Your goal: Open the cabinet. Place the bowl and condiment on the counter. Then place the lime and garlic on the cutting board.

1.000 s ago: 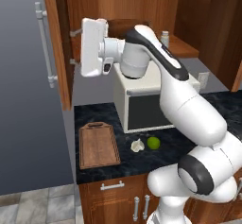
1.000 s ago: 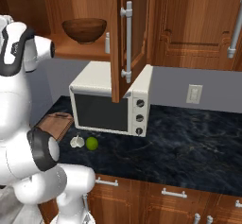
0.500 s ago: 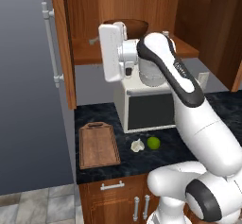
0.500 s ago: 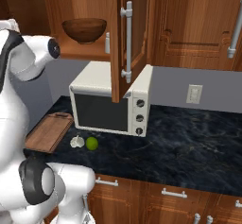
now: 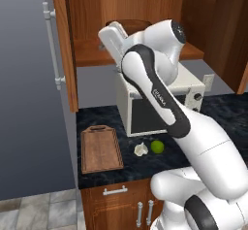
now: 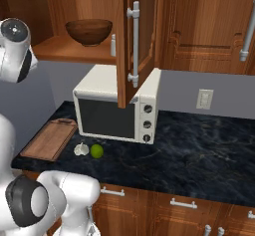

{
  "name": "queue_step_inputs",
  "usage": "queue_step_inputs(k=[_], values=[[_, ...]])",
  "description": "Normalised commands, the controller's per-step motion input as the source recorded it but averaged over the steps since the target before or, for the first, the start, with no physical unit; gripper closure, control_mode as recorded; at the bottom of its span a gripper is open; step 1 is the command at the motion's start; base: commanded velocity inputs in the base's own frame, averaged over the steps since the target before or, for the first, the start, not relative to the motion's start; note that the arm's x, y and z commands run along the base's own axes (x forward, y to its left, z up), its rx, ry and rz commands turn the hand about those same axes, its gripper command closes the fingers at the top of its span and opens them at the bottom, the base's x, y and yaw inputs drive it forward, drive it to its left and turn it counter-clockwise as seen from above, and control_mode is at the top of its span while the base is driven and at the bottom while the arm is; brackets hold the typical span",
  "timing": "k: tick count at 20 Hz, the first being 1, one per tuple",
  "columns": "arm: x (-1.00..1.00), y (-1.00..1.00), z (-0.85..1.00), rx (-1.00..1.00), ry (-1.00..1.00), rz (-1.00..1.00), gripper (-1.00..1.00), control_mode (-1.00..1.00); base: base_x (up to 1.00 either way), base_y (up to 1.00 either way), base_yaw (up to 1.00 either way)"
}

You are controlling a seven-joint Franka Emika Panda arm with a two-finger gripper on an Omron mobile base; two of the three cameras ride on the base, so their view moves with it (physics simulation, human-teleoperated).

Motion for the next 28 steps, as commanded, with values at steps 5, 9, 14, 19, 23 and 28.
queue_step_inputs(k=[5, 9, 14, 19, 23, 28], values=[[-0.15, -0.43, -0.14, -0.31, -0.05, -0.20, -1.00, -1.00, 0.00, 0.00, 0.00], [-0.06, 0.05, -0.11, -0.08, 0.06, -0.03, -1.00, -1.00, 0.00, 0.00, 0.00], [0.04, -0.67, 0.00, -0.06, -0.01, 0.11, -1.00, -1.00, 0.00, 0.00, 0.00], [0.41, -0.88, 0.07, -0.05, 0.00, 0.03, -1.00, -1.00, 0.00, 0.00, 0.00], [0.22, -0.90, 0.00, -0.14, -0.01, 0.00, -1.00, -1.00, 0.00, 0.00, 0.00], [0.02, -0.36, -0.02, -0.37, -0.06, 0.01, -1.00, -1.00, 0.00, 0.00, 0.00]])
